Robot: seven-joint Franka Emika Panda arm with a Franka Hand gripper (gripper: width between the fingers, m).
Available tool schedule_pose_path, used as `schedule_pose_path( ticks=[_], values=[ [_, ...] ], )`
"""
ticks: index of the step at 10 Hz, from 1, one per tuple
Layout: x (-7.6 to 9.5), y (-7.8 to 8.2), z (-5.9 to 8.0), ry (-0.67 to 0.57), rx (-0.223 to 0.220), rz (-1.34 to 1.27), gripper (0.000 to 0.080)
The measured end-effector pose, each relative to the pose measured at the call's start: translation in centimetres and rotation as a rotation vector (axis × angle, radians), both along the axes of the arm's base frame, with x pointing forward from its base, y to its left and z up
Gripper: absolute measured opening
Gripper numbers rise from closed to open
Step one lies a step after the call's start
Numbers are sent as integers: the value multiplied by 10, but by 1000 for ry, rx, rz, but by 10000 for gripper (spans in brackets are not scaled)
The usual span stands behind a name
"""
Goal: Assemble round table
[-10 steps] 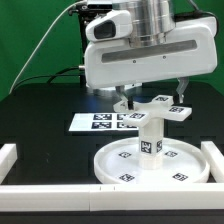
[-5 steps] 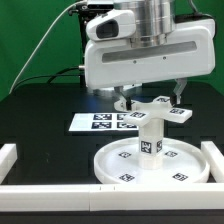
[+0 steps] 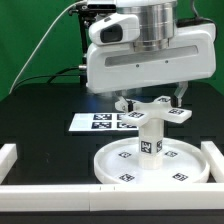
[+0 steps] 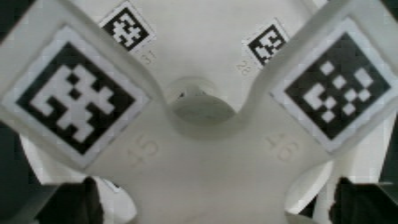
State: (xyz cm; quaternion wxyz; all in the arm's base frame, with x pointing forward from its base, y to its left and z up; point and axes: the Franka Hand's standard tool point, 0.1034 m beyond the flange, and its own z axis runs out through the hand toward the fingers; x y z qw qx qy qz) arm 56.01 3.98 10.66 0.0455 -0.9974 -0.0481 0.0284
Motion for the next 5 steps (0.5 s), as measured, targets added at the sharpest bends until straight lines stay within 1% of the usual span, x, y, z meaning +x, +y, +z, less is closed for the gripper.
schedule_pose_path(
  ticks=[3,4,5],
  values=[
    [0,-1,-3,-10,-2,0,648],
    [0,-1,-3,-10,-2,0,525],
    [0,-1,-3,-10,-2,0,436]
  ],
)
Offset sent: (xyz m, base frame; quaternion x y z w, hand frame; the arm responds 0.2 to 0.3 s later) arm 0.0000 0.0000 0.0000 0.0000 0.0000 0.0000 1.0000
